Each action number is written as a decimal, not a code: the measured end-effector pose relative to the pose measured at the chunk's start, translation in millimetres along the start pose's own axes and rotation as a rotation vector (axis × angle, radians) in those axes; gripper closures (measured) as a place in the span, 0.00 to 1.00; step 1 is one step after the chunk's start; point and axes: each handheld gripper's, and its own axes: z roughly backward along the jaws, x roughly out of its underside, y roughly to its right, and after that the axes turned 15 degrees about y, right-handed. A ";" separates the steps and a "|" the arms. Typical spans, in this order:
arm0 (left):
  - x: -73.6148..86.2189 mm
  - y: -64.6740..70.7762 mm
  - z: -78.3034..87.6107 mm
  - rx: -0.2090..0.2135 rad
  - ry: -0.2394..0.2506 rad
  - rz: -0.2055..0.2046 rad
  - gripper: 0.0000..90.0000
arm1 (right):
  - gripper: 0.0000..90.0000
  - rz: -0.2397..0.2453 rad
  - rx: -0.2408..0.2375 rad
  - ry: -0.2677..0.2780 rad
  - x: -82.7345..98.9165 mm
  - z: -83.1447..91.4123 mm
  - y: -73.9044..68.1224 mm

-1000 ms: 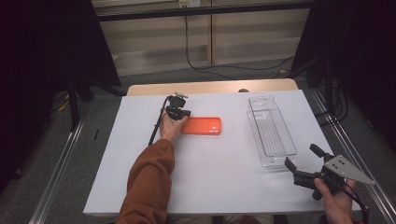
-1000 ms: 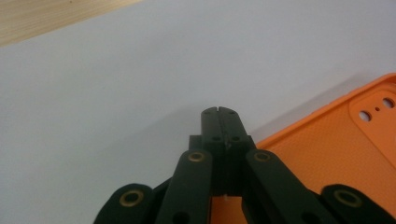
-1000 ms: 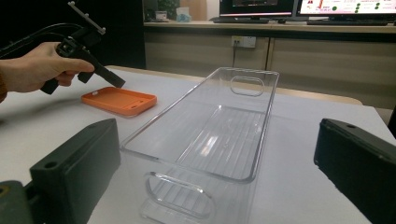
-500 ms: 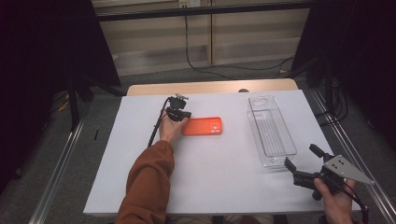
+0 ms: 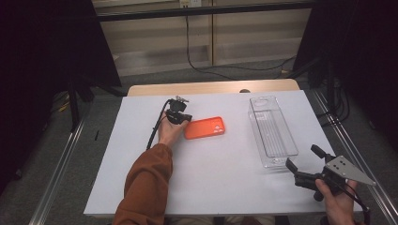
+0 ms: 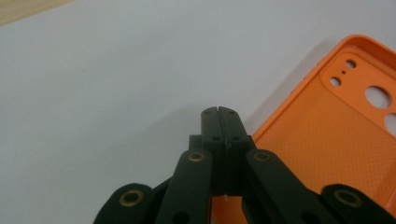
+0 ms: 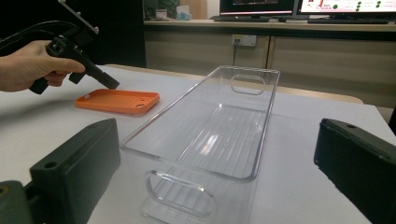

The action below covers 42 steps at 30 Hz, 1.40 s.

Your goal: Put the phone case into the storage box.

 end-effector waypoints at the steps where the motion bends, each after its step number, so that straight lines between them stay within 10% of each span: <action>1: 0.4 -0.1 0.3 0.004 0.000 -0.001 1.00 | 0.00 0.000 0.000 0.000 0.0 0.0 0.1; 42: 15.5 11.6 20.5 0.062 -0.036 -0.019 1.00 | 0.00 0.002 0.010 -0.001 -0.1 -0.1 0.5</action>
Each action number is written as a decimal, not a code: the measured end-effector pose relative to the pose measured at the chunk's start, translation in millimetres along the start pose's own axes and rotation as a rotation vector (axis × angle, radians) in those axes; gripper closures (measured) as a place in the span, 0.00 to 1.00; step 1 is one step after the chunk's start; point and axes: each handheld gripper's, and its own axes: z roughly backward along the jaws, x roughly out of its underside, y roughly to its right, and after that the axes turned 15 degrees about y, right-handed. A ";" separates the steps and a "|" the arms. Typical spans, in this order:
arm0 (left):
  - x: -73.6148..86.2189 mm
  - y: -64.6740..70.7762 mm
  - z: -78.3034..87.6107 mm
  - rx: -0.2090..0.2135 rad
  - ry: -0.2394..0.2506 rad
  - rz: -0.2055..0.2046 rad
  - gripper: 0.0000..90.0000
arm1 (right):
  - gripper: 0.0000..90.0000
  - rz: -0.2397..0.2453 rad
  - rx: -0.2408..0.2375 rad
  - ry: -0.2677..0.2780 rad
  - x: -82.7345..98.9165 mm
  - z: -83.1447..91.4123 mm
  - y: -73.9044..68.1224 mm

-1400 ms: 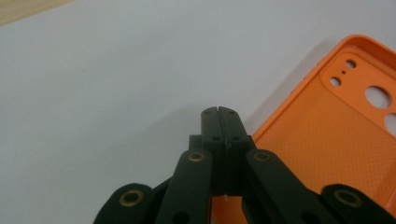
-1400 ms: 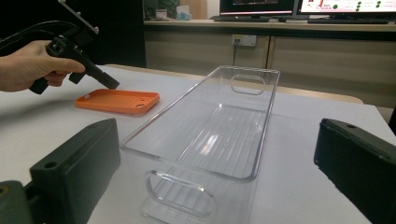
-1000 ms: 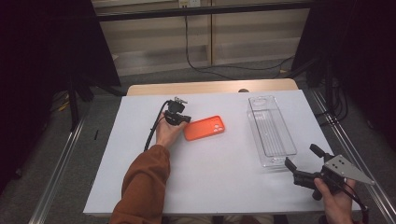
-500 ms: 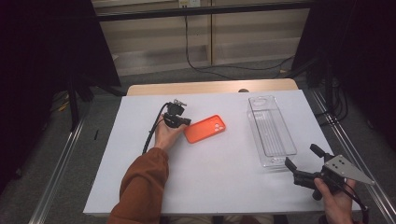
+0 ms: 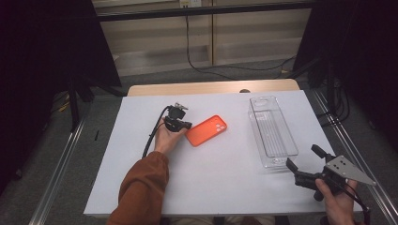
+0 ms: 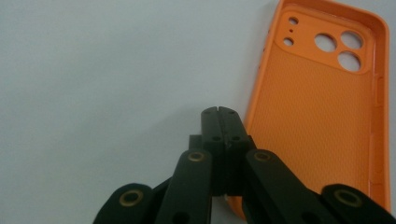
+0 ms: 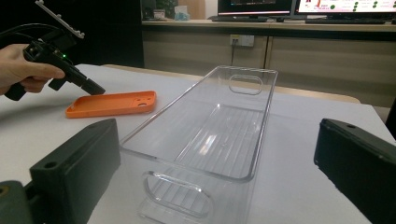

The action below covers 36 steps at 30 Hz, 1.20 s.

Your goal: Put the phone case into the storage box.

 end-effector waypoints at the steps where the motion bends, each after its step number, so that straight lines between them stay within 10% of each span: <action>1: 0.6 0.5 0.4 -0.003 0.005 0.003 1.00 | 0.00 -0.001 0.000 0.000 0.0 0.0 0.1; 36: 17.5 14.9 19.8 0.030 0.027 -0.036 1.00 | 0.00 0.001 -0.004 0.001 0.2 -0.5 -0.5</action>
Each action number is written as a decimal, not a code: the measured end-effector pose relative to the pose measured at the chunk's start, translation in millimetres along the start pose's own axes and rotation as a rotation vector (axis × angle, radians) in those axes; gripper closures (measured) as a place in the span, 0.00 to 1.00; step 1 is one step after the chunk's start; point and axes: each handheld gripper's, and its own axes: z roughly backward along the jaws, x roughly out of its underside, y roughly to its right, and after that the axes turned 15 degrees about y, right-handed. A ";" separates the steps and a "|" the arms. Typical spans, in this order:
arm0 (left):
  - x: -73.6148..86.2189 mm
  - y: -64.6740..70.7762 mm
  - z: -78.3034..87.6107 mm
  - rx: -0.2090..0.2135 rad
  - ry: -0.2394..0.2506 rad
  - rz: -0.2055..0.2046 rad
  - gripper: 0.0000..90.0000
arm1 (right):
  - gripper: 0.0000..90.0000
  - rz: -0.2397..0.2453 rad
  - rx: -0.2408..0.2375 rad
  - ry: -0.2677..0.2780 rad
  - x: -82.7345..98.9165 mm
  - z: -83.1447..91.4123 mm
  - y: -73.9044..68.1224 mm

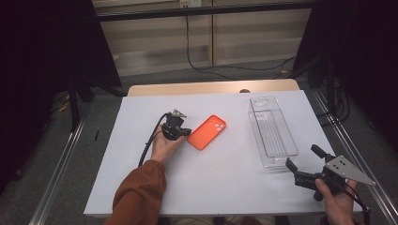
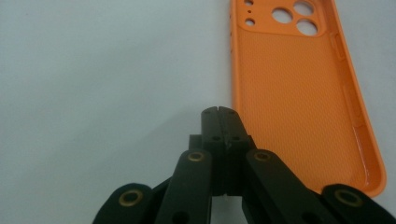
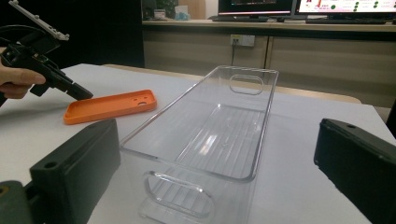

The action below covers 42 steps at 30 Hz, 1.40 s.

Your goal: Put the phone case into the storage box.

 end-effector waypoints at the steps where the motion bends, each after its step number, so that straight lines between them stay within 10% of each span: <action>1: 0.3 0.4 0.4 0.002 0.000 0.003 1.00 | 0.00 0.000 0.002 -0.001 0.0 -0.1 0.1; 22: 7.5 3.6 8.6 0.034 0.015 0.033 0.98 | 0.00 -0.002 0.001 0.003 -0.7 0.9 -0.4; 42: -0.6 -5.8 28.6 -0.003 0.152 0.069 0.57 | 0.00 -0.002 0.001 0.004 -1.0 1.2 -0.5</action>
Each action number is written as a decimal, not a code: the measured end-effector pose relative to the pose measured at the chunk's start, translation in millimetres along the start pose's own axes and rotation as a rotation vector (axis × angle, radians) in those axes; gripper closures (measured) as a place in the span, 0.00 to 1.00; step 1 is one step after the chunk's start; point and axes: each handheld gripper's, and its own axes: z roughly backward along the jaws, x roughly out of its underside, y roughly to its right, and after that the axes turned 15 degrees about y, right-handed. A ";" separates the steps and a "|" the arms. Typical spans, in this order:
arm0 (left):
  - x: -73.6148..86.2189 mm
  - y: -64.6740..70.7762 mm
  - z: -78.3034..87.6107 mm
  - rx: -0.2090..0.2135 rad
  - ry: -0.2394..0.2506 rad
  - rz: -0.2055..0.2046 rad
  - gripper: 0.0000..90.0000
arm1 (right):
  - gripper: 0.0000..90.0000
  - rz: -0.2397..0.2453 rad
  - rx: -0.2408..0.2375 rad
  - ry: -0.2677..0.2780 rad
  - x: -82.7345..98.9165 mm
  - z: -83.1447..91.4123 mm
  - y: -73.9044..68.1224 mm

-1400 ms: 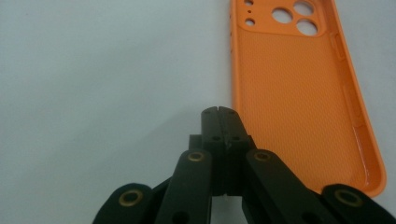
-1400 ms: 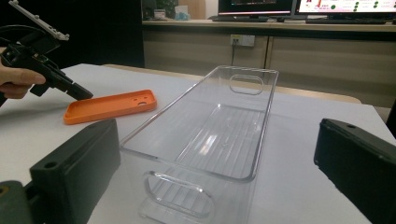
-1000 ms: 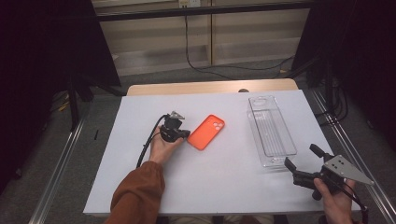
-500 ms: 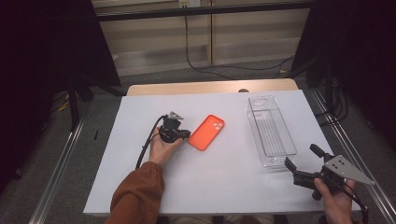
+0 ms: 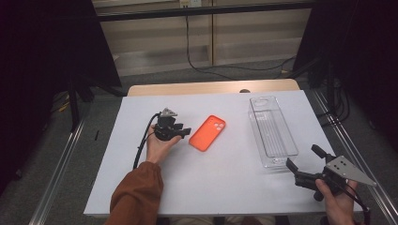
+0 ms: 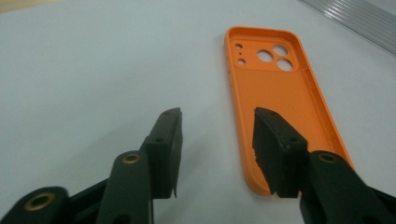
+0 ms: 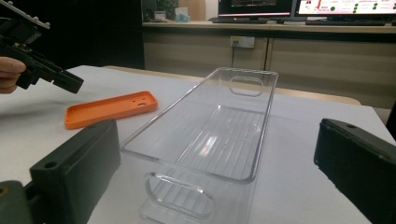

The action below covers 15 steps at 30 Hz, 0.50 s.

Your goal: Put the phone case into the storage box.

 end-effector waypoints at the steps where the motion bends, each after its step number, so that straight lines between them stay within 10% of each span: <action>1: -0.6 0.7 0.2 -0.008 0.004 -0.001 0.52 | 0.00 -0.001 -0.001 0.000 0.0 0.0 0.0; 15: -7.6 4.4 6.0 -0.084 0.027 -0.030 0.05 | 0.00 -0.003 0.000 0.004 -0.4 0.5 0.4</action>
